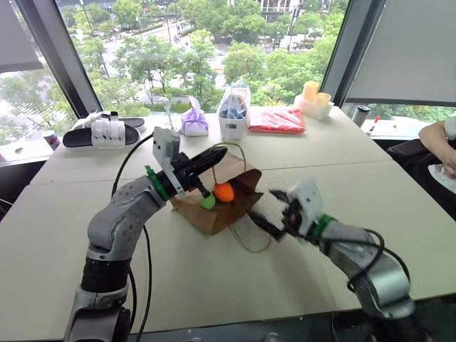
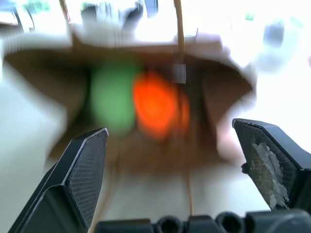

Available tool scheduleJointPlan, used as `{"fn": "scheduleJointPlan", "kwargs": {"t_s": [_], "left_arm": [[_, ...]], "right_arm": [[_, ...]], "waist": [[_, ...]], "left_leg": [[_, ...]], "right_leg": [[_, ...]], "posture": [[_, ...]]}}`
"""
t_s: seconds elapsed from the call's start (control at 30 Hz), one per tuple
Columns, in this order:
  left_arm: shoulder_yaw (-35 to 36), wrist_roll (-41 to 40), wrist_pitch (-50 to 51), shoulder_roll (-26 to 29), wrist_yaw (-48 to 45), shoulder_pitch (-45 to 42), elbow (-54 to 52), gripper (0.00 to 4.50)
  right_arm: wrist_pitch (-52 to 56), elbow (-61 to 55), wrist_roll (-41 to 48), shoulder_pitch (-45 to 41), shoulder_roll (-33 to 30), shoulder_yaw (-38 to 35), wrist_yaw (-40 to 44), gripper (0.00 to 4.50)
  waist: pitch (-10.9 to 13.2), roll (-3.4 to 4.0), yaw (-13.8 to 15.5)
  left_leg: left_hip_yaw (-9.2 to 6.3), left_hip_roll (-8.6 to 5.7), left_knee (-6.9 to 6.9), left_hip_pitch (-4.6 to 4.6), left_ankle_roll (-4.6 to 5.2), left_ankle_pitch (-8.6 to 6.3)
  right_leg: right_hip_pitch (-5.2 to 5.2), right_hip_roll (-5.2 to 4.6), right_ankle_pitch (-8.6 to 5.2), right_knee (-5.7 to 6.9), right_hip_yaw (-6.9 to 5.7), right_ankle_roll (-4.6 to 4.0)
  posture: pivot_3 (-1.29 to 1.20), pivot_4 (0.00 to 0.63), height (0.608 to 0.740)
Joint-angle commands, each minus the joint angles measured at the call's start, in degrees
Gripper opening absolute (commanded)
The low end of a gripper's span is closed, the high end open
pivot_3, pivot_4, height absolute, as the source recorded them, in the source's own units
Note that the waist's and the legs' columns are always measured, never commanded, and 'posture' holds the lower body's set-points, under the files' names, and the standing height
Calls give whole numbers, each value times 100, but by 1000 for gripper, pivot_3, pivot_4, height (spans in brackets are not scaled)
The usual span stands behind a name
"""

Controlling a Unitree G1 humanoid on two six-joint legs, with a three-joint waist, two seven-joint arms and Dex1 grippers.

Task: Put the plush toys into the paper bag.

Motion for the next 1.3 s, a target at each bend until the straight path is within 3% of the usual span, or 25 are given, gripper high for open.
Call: {"fn": "scheduleJointPlan", "kwargs": {"t_s": [0.03,0.37,0.47,0.5,0.7,1.0,1.3], "left_arm": [[-5,-53,-59,-28,-25,-40,-139,0],[9,-32,-50,45,-9,14,-215,0],[6,-52,-22,36,40,24,-282,0],[4,-56,-15,35,55,21,-294,0],[31,-50,-27,54,87,8,-296,0],[320,-107,-83,244,47,-364,76,0],[485,-359,289,293,228,-822,260,0]], "right_arm": [[-222,228,-88,9,112,213,-34,4449],[-321,1709,-475,-693,653,431,-430,4449],[-316,2068,-542,-913,754,520,-437,3595],[-279,2112,-526,-978,778,519,-428,2946],[72,1922,-313,-1135,762,341,-318,46],[1397,574,950,-2006,363,-898,-19,46],[2033,638,1673,-3073,-87,-1625,-49,46]], "waist": [[1,0,-43],[1,0,2],[1,0,-8],[1,0,-9],[1,1,-15],[3,3,-5],[3,2,-7]], "left_leg": [[3,1,1,1,0,0],[1,4,6,6,-3,2],[-1,3,6,6,-3,2],[-1,3,6,6,-2,2],[-1,4,6,8,-2,2],[-6,3,7,1,-2,1],[-5,3,5,-3,4,-2]], "right_leg": [[0,0,0,1,1,0],[2,3,0,7,4,-1],[2,3,0,5,4,-1],[2,3,0,5,5,-1],[2,3,0,8,4,-1],[-1,3,1,7,2,-1],[-2,2,0,3,-3,0]], "posture": [[0,150,740],[0,150,740],[0,150,740],[0,150,740],[0,150,740],[0,150,740],[0,150,740]]}}
